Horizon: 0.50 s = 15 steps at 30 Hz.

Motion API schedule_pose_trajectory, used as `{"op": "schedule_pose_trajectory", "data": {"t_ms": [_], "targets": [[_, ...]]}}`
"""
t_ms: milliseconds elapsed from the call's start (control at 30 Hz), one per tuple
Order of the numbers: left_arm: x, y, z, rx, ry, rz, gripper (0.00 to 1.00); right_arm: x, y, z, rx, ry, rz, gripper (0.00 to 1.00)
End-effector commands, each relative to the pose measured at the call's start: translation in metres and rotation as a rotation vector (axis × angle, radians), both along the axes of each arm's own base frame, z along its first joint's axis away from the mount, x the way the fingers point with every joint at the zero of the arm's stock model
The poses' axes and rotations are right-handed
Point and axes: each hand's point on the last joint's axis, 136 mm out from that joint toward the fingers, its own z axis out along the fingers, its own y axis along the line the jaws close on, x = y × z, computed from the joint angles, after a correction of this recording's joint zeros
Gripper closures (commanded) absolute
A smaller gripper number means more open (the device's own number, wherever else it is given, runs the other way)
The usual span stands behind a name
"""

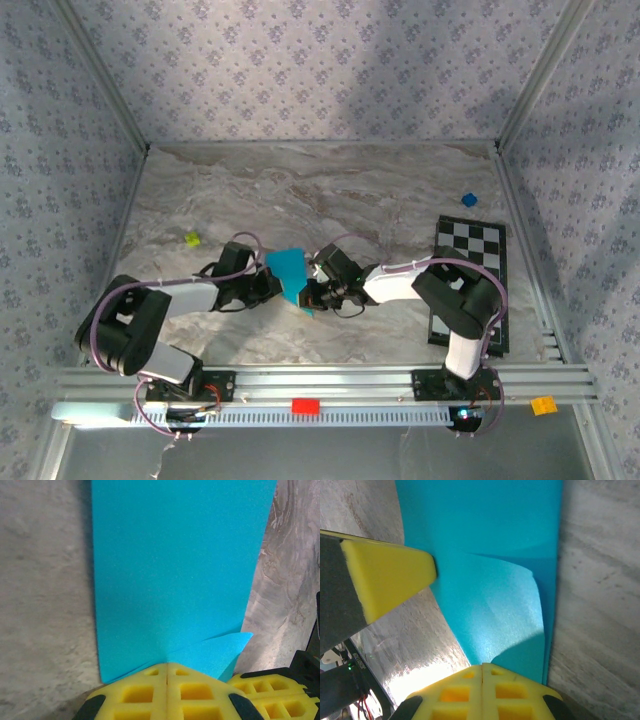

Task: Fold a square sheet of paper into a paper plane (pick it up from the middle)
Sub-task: Third fold the triangle at the center of the table.

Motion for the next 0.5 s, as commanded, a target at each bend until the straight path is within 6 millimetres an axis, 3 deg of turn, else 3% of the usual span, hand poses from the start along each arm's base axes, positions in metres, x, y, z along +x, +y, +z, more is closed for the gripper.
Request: {"op": "schedule_pose_trajectory", "data": {"t_ms": [0,167,367,467], "targets": [[0.000,0.022,-0.011,0.070,-0.014,0.036,0.95,-0.025,-0.040,-0.048,-0.185,0.130,-0.022,1.00],[0.004,0.028,-0.004,0.044,-0.014,0.058,0.94,-0.025,-0.040,-0.047,-0.183,0.128,-0.020,1.00],[0.011,0.016,0.041,-0.049,-0.084,0.054,0.89,-0.023,-0.039,-0.044,-0.175,0.121,-0.022,1.00],[0.011,0.012,0.050,-0.073,-0.108,0.045,0.87,-0.022,-0.037,-0.042,-0.169,0.119,-0.020,1.00]]}}
